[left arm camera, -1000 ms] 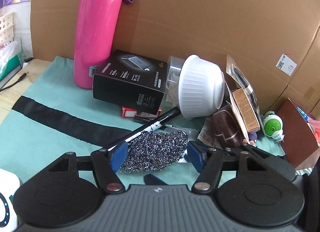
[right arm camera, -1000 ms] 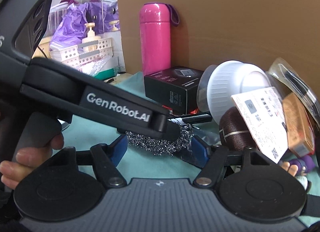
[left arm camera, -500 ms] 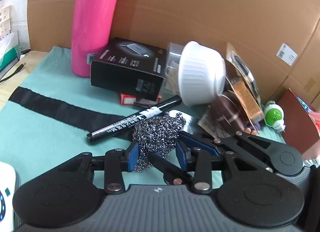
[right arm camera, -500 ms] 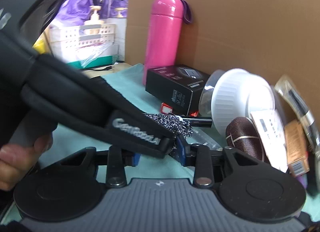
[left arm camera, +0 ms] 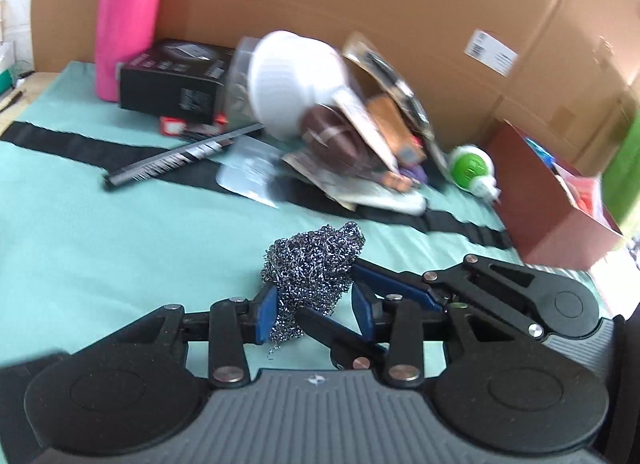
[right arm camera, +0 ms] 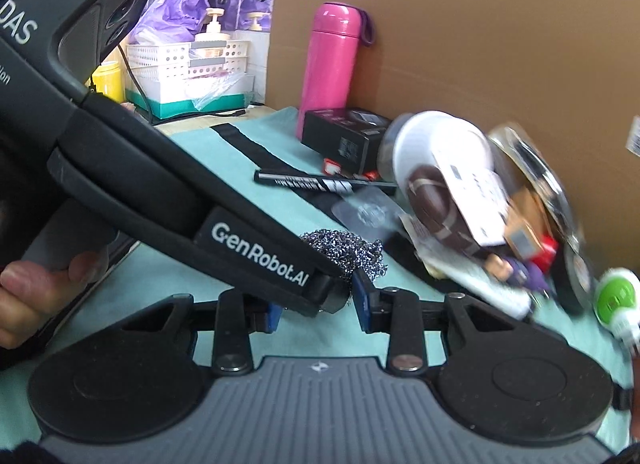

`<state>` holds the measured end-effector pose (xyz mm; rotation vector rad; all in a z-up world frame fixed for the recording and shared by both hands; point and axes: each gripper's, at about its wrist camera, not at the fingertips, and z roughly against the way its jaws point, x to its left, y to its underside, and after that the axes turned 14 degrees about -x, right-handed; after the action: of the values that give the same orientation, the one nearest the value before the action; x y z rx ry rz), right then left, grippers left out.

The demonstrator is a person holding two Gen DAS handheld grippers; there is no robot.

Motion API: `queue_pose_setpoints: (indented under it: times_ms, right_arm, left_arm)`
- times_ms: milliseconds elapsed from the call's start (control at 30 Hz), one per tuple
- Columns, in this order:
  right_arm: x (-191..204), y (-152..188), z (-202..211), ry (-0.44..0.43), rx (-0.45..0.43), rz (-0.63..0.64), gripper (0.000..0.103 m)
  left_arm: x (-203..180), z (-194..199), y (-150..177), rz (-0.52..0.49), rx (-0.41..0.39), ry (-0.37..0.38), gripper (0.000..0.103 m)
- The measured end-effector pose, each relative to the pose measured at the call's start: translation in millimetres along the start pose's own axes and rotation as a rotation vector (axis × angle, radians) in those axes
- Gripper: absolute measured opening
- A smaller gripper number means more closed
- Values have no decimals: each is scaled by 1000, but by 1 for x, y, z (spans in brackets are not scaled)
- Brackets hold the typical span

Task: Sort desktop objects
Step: 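Close the left gripper on the steel wool scrubber and lift it, then carry the scrubber with the left gripper over the brown box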

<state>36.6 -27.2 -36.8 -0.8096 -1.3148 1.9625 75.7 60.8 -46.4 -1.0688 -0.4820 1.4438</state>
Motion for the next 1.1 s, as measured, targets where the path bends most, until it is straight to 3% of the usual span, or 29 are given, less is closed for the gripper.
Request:
queue_pose_setpoints:
  times_ms: [467,800,1100]
  right_arm:
    - [-36,15,78,147,-70,-68,35]
    - [-82,20,124,324,-146,-119,35]
    - [-132,10,158,502,-237,-107,35]
  left_arm:
    - [-89,10,11,-84,-5,98,43]
    - [-167,-1,1,-192,-29,215,42]
    - [-234,-16,-24,-258,-99,353,42]
